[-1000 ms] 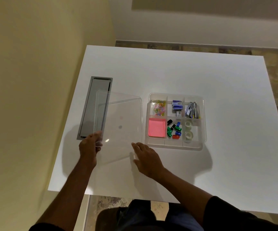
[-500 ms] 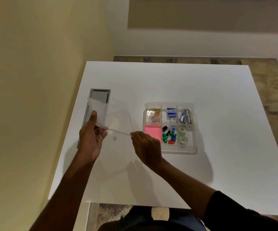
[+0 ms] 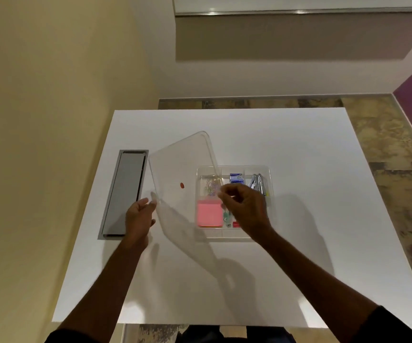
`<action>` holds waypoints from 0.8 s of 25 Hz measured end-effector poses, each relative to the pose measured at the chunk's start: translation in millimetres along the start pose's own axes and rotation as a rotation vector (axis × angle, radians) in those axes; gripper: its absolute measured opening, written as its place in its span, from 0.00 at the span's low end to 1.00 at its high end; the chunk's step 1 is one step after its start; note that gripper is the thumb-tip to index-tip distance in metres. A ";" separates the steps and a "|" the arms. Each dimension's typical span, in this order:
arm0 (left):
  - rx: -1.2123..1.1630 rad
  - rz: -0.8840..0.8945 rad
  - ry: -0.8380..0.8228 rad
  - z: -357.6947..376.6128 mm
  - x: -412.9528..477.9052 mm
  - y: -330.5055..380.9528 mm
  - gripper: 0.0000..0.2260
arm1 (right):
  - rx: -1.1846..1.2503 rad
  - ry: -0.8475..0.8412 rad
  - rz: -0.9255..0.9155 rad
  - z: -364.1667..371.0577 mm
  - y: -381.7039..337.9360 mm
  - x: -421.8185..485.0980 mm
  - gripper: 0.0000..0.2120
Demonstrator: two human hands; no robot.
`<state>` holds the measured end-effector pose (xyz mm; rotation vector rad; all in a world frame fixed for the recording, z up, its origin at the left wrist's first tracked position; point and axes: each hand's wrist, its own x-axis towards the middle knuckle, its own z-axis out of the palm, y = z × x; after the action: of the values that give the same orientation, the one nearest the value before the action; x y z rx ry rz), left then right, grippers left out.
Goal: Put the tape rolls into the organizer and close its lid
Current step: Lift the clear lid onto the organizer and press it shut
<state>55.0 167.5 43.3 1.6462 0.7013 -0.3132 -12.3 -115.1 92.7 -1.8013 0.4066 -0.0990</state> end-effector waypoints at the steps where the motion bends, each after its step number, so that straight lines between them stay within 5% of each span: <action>1: 0.088 -0.006 0.003 3.6 2.2 -6.0 0.25 | 0.123 -0.037 0.073 -16.1 3.4 3.1 0.04; 4: 0.159 -0.039 -0.051 15.9 8.4 -16.6 0.23 | 0.284 -0.069 0.204 -57.7 19.7 9.8 0.06; 11: 0.158 0.044 -0.136 64.1 2.9 -23.9 0.06 | 0.192 0.084 0.337 -115.6 78.8 24.9 0.09; 20: 0.385 0.144 -0.073 112.4 8.3 -41.0 0.18 | -0.020 0.253 0.505 -124.6 130.2 44.2 0.09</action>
<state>57.1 64.0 -17.3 2.0279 0.4833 -0.4210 -34.4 -272.0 -3.8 -1.6593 1.0331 0.0323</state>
